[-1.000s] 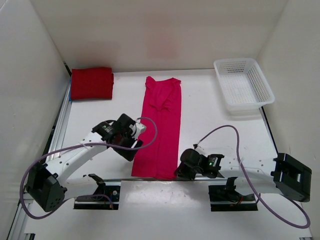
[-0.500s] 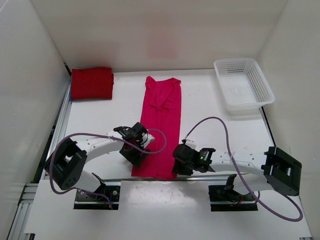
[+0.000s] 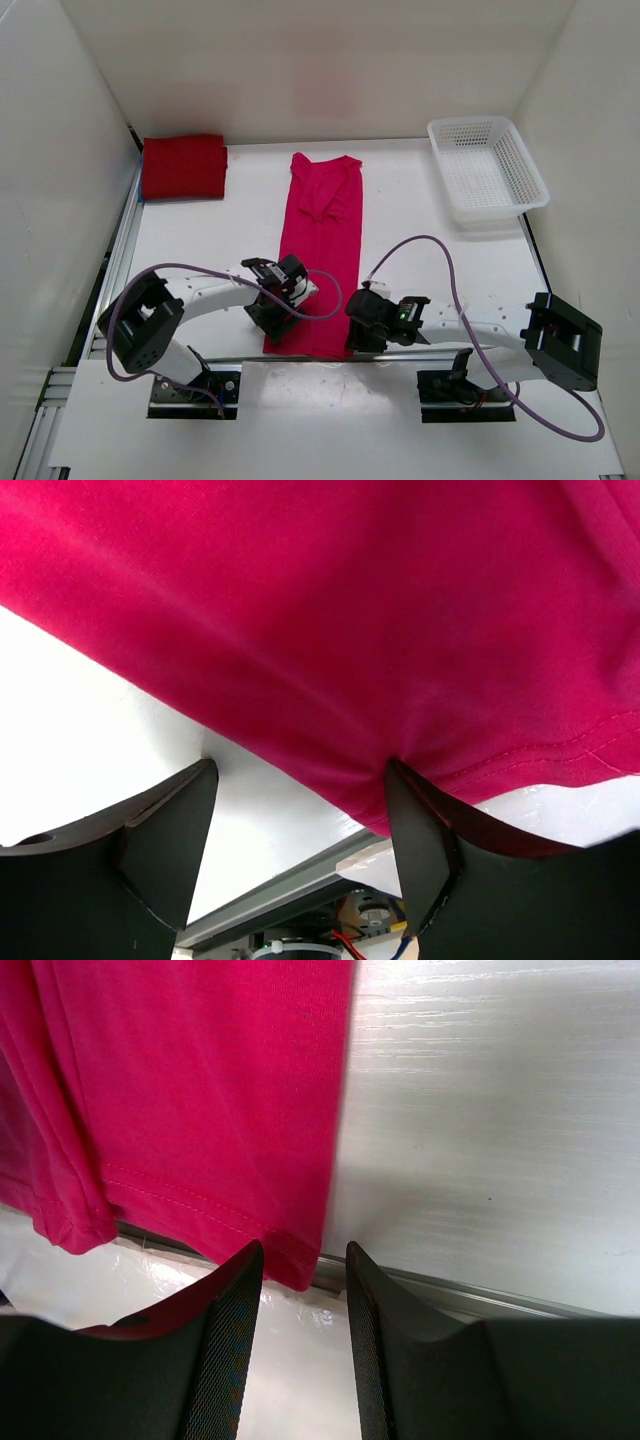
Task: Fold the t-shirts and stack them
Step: Grab the bottom of the folded rectangular tshirt with both arms
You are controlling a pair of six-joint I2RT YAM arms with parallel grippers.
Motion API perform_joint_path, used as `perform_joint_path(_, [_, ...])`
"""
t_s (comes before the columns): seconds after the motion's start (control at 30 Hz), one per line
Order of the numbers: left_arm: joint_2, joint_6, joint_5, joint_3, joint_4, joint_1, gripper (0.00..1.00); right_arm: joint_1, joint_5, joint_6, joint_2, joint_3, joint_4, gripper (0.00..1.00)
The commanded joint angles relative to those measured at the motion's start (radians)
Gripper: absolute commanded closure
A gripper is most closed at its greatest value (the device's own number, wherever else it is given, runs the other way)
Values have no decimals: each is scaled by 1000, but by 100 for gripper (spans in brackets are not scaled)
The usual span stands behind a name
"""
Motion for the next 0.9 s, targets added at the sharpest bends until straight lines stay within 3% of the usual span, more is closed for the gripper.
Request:
perform_joint_path(0.0, [44, -3, 77, 7, 24, -7, 22, -1, -2, -7, -17, -8, -5, 56])
perform_joint_path(0.1, [71, -3, 137, 35, 24, -7, 29, -1, -2, -7, -17, -8, -5, 55])
perform_joint_path(0.17, [97, -3, 161, 64, 24, -7, 47, -1, -14, -7, -17, -8, -5, 55])
perform_joint_path(0.2, [107, -3, 161, 64, 24, -16, 62, -1, -14, -7, -17, -8, -5, 55])
perform_joint_path(0.4, [107, -3, 152, 82, -7, -17, 73, -1, -34, -16, -17, -8, -5, 49])
perform_joint_path(0.63, [87, -3, 143, 82, -25, -17, 90, -1, -69, -28, -8, -8, 30, 50])
perform_joint_path(0.73, [78, -3, 143, 91, -34, -17, 90, -1, -80, -28, 1, -17, 50, 64])
perform_joint_path(0.77, [77, -3, 143, 104, -48, -17, 90, -1, -80, -28, 12, -17, 50, 76])
perform_joint_path(0.87, [77, -3, 143, 130, -95, -17, 90, -1, -90, -28, 12, -17, 61, 95])
